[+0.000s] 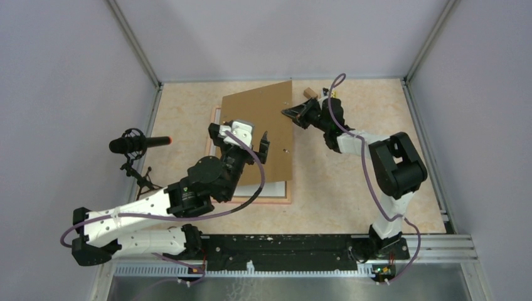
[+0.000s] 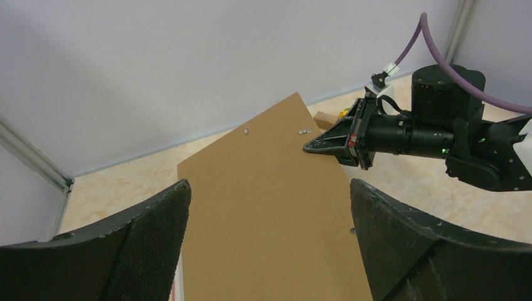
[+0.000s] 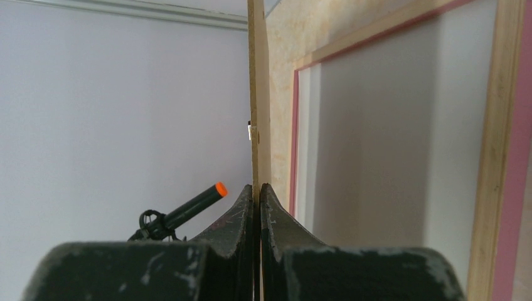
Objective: Put the photo into the frame
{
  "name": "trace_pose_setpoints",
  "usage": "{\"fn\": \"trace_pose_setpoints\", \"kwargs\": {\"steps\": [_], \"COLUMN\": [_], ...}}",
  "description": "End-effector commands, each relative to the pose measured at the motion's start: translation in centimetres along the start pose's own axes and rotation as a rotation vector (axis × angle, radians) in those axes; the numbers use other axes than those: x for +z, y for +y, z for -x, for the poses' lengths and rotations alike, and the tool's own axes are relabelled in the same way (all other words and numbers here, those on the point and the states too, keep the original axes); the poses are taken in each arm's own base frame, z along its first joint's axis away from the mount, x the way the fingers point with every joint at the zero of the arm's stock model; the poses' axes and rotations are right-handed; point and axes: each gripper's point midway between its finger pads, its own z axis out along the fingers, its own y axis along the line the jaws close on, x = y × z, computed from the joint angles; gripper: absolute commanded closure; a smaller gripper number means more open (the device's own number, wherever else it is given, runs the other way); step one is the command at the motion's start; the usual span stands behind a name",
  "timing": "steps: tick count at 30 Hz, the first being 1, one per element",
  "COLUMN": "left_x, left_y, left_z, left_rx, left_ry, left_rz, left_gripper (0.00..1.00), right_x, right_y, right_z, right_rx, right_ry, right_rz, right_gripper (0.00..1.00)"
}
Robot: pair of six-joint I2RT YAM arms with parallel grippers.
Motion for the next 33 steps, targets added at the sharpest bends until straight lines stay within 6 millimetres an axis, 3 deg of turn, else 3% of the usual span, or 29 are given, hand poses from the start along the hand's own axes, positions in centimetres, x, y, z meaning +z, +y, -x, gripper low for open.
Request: {"fn": "trace_pose_setpoints", "kwargs": {"steps": [1, 12, 33], "left_x": [0.7, 1.1, 1.0], "left_y": [0.0, 0.7, 0.9], "left_z": [0.9, 0.7, 0.9], "left_rx": [-0.043, -0.059, -0.071], "left_ry": [-0.006, -0.002, -0.007], "left_rz": [-0.001, 0.017, 0.01], "left_gripper": [0.01, 0.01, 0.01], "right_x": [0.4, 1.7, 4.4], "right_y": [3.7, 0.7, -2.8], "right_z": [-0.3, -1.8, -3.8], "right_rx": [0.01, 0.045, 0.028], "right_ry": [0.002, 0.022, 0.032], "right_rz": [0.17, 0.136, 0.06], "right_gripper": [1.0, 1.0, 1.0]}}
